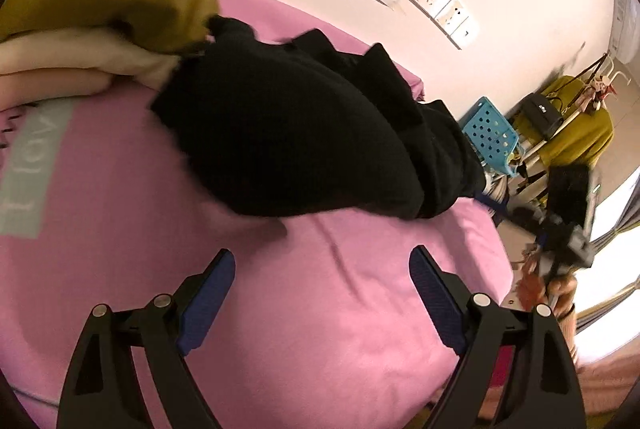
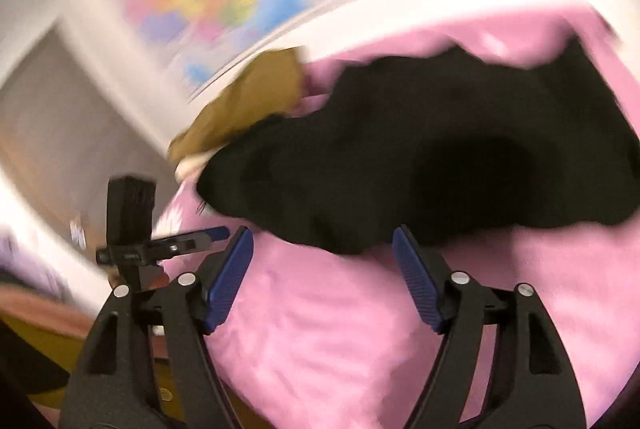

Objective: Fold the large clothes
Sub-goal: 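Open the left tool and release the jacket while the right tool holds it, then press the folded black jacket flat with both tools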

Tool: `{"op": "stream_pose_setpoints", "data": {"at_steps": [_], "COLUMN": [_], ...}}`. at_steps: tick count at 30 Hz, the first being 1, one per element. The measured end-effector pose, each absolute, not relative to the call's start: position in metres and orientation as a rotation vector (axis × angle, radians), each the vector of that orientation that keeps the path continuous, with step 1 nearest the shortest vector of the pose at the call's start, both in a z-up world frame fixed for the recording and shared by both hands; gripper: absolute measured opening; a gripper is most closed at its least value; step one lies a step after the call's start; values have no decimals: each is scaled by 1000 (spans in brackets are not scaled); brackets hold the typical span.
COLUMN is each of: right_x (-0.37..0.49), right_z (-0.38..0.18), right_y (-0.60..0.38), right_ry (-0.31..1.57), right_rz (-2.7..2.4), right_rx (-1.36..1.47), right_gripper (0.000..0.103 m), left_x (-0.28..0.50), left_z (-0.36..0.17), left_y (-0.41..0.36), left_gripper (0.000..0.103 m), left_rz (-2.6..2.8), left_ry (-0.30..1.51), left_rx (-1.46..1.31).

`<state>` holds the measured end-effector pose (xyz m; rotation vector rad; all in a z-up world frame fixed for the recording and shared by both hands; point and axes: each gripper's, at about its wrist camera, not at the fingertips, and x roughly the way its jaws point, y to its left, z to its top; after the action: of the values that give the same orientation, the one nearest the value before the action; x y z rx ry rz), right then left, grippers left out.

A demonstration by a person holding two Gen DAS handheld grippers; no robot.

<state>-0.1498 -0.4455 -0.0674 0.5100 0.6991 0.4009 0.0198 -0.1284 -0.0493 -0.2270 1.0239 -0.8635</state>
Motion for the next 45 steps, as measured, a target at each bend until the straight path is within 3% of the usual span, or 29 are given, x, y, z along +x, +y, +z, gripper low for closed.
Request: {"op": "stream_pose_setpoints", "data": {"at_steps": [9, 14, 19, 26, 27, 29, 30, 31, 33, 36, 39, 41, 43, 45], "right_x": [-145, -118, -103, -85, -84, -84, -86, -87, -92, -99, -94, -87, -82, -77], "right_z": [-109, -114, -113, -114, -114, -114, -115, -115, -113, -98, -97, -105, -112, -117], "right_y": [-512, -512, -507, -495, -496, -499, -502, -505, -510, -508, -507, -510, -514, -515], "right_ry": [633, 612, 560, 526, 527, 533, 542, 547, 541, 512, 519, 550, 557, 559], "right_rz": [203, 102, 11, -58, -50, -50, -42, -21, 20, 61, 76, 67, 76, 76], "right_rx": [833, 823, 823, 693, 703, 704, 709, 713, 739, 710, 721, 756, 803, 833], "right_gripper": [85, 86, 94, 98, 97, 76, 58, 48, 39, 36, 56, 62, 77, 79], "left_x": [47, 66, 77, 75, 73, 72, 72, 71, 68, 64, 62, 67, 69, 72], "left_z": [-52, -64, -64, -55, -55, -54, -54, -54, -53, -50, -50, -52, -55, -58], "left_y": [-160, -153, -166, -211, -215, -219, -219, -218, -219, -216, -210, -214, -217, -217], "left_gripper": [88, 88, 88, 91, 91, 90, 88, 86, 81, 74, 72, 73, 75, 81], "left_rz": [-804, -740, -678, -519, -506, -495, -494, -493, -492, -492, -499, -498, -503, -512], "left_ry": [1017, 1035, 1035, 1007, 1000, 985, 985, 983, 983, 977, 979, 979, 979, 991], "left_rx": [-314, -444, -457, -249, -223, -206, -208, -210, -186, -160, -163, -160, -156, -162]}}
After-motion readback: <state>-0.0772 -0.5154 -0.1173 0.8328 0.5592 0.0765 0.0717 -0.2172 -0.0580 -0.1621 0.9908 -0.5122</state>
